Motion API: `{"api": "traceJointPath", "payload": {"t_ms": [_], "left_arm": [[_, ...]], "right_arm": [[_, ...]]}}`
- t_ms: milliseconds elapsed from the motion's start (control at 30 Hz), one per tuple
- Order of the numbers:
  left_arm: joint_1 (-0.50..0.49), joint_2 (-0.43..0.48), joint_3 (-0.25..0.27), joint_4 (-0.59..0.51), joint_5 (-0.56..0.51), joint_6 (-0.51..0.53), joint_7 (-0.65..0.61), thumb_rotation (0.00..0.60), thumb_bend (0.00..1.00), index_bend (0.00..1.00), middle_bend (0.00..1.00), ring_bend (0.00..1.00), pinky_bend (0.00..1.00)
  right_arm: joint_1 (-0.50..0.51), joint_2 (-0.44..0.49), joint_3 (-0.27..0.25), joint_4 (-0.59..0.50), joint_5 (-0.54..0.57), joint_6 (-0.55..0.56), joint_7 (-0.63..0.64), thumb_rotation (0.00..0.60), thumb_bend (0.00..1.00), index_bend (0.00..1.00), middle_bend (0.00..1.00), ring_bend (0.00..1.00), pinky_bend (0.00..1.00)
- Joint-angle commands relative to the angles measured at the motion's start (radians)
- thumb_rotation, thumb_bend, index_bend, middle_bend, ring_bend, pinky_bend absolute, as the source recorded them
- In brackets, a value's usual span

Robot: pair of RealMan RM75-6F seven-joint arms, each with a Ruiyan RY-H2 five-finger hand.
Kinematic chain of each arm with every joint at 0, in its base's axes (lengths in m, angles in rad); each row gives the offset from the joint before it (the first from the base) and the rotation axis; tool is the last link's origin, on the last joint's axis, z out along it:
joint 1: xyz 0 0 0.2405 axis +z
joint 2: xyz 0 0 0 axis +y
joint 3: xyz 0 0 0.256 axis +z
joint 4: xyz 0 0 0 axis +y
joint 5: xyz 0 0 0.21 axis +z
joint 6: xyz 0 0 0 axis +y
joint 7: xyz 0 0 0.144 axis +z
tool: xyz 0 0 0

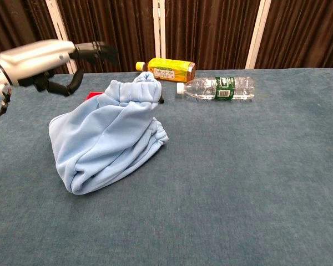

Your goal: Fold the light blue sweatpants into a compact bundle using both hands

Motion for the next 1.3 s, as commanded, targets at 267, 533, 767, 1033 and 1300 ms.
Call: {"api": "traceJointPath", "payload": {"t_ms": [267, 533, 767, 1033, 1300], "left_arm": [[-0.025, -0.088, 0.005, 0.060, -0.002, -0.078, -0.003, 0.600, 1.00, 0.21, 0.06, 0.13, 0.20], [-0.072, -0.159, -0.010, 0.090, -0.015, -0.167, 0.042, 0.600, 1.00, 0.21, 0.06, 0.13, 0.20], [-0.112, -0.203, -0.025, 0.094, -0.057, -0.291, 0.122, 0.600, 1.00, 0.21, 0.06, 0.13, 0.20], [-0.118, -0.224, -0.033, 0.089, -0.074, -0.311, 0.151, 0.600, 1.00, 0.21, 0.06, 0.13, 0.20], [-0.114, -0.190, -0.043, 0.057, -0.064, -0.261, 0.159, 0.600, 1.00, 0.20, 0.06, 0.13, 0.19]], "right_arm": [[0.002, -0.001, 0.005, 0.008, 0.019, -0.012, 0.004, 0.600, 0.00, 0.00, 0.00, 0.00, 0.00], [0.002, 0.000, 0.008, 0.012, 0.025, -0.015, 0.010, 0.600, 0.00, 0.00, 0.00, 0.00, 0.00], [0.002, 0.003, 0.011, 0.019, 0.038, -0.021, 0.021, 0.600, 0.00, 0.00, 0.00, 0.00, 0.00], [0.001, 0.002, 0.012, 0.018, 0.038, -0.019, 0.019, 0.600, 0.00, 0.00, 0.00, 0.00, 0.00], [0.000, 0.004, 0.012, 0.015, 0.034, -0.014, 0.017, 0.600, 0.00, 0.00, 0.00, 0.00, 0.00]]}}
